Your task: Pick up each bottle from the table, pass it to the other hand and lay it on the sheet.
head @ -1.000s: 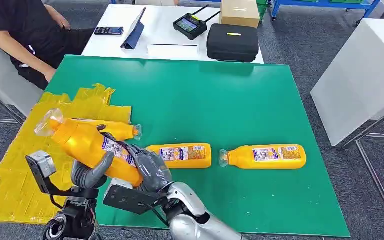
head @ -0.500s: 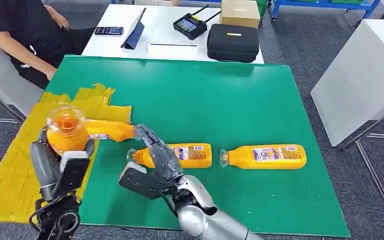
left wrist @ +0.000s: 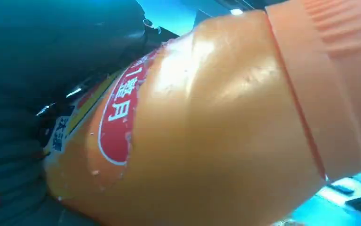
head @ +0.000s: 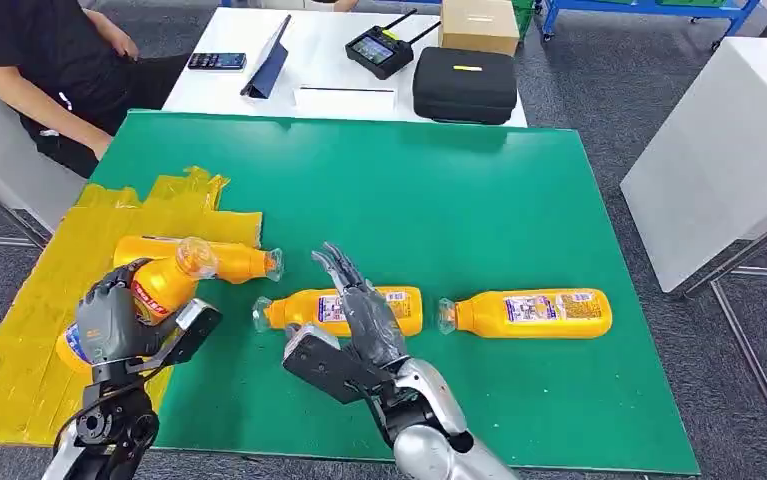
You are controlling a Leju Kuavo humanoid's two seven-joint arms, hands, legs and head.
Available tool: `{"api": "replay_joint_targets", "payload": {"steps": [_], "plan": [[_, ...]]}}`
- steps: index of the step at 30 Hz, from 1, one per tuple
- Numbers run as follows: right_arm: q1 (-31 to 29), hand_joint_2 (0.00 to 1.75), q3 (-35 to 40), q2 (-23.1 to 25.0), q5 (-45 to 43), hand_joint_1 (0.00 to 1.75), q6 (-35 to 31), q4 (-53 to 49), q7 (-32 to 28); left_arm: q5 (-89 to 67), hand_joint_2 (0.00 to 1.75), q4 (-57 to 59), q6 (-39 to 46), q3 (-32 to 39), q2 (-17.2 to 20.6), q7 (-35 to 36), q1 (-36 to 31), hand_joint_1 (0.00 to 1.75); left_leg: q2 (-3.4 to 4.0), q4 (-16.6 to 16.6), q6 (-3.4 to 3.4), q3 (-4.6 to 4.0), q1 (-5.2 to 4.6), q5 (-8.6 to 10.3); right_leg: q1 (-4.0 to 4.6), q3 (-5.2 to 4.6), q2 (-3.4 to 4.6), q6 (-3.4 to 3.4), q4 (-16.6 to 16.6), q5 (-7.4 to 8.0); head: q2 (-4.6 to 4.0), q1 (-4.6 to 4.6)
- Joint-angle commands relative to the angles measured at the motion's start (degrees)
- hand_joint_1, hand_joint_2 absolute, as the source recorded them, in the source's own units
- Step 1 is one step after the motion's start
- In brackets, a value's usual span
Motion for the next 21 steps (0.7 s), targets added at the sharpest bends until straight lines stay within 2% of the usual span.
{"api": "replay_joint_targets", "payload": {"steps": [1, 2, 3, 4, 6, 9, 10, 15, 21], "plan": [[1.2, 0.00, -3.0, -2.5, 5.0, 0.00, 4.6, -1.7, 3.2, -11.9, 1.75, 19.1, -2.6, -8.8, 1.9, 6.9, -7.2, 1.75, -0.22, -0.1, 0.06, 0.23, -0.03, -0.04, 0.00, 0.28, -0.19, -0.23, 0.0, -0.10, 0.00, 0.00], [1.2, 0.00, -3.2, -2.6, 5.5, 0.00, 4.9, -1.3, 3.6, -13.1, 1.75, 19.6, -2.7, -9.5, 2.1, 7.4, -7.4, 1.75, -0.16, -0.1, 0.04, 0.15, -0.02, -0.02, 0.00, 0.19, -0.14, -0.16, 0.0, -0.06, 0.00, 0.00], [1.3, 0.00, -3.6, -2.8, 6.0, 0.00, 5.4, -1.0, 3.6, -15.7, 1.75, 20.1, -2.1, -10.8, 2.5, 8.9, -7.6, 0.00, -0.25, 0.0, 0.07, 0.27, -0.02, -0.08, 0.01, 0.33, -0.21, -0.26, 0.0, -0.14, 0.00, 0.00], [1.4, 0.00, -3.9, -3.0, 6.5, 0.00, 5.8, -0.4, 3.7, -16.4, 0.00, 20.7, -2.0, -11.4, 2.7, 10.2, -7.8, 0.00, -0.20, -0.1, 0.05, 0.24, -0.01, -0.07, 0.02, 0.29, -0.16, -0.24, 0.0, -0.11, 0.00, 0.00], [1.5, 0.00, -4.1, -3.1, 7.4, 0.00, 6.5, 0.4, 3.7, -16.4, 0.00, 21.0, -1.9, -15.7, 4.1, 12.7, -8.3, 0.00, -0.22, 0.0, 0.06, 0.29, 0.01, -0.10, 0.05, 0.35, -0.18, -0.29, 0.0, -0.15, 0.00, 0.00], [1.8, 0.00, -4.7, -3.1, 8.7, 0.00, 6.9, 1.1, 4.0, -16.4, 0.00, 20.0, -1.7, -18.3, 5.0, 14.0, -8.1, 0.00, -0.13, 0.0, 0.03, 0.14, 0.01, -0.04, 0.03, 0.19, -0.10, -0.18, 0.0, -0.06, 0.00, 0.00], [2.0, 1.75, -4.9, -3.3, 9.1, 0.00, 7.0, 1.2, 4.1, -16.4, 0.00, 19.7, -1.7, -19.0, 5.2, 14.6, -8.0, 0.00, -0.17, 0.0, 0.05, 0.33, 0.03, -0.14, 0.07, 0.37, -0.12, -0.34, 0.0, -0.16, 0.00, 0.00], [2.2, 1.75, -5.6, -3.3, 9.7, 0.00, 7.4, 1.6, 4.4, -16.4, 0.00, 21.6, -1.1, -21.2, 4.7, 16.0, -10.7, 0.00, -0.17, 0.0, 0.04, 0.08, 0.01, -0.03, 0.04, 0.14, -0.14, -0.18, 0.0, -0.06, 0.00, 0.00], [2.0, 1.75, -6.0, -3.3, 11.7, 0.00, 8.2, 2.6, 6.5, -16.3, 0.00, 22.7, 0.9, -17.1, 2.5, 14.4, -12.0, 0.00, -0.13, 0.0, 0.04, 0.09, 0.01, -0.03, 0.04, 0.16, -0.10, -0.18, 0.0, -0.05, 0.00, 0.00]]}}
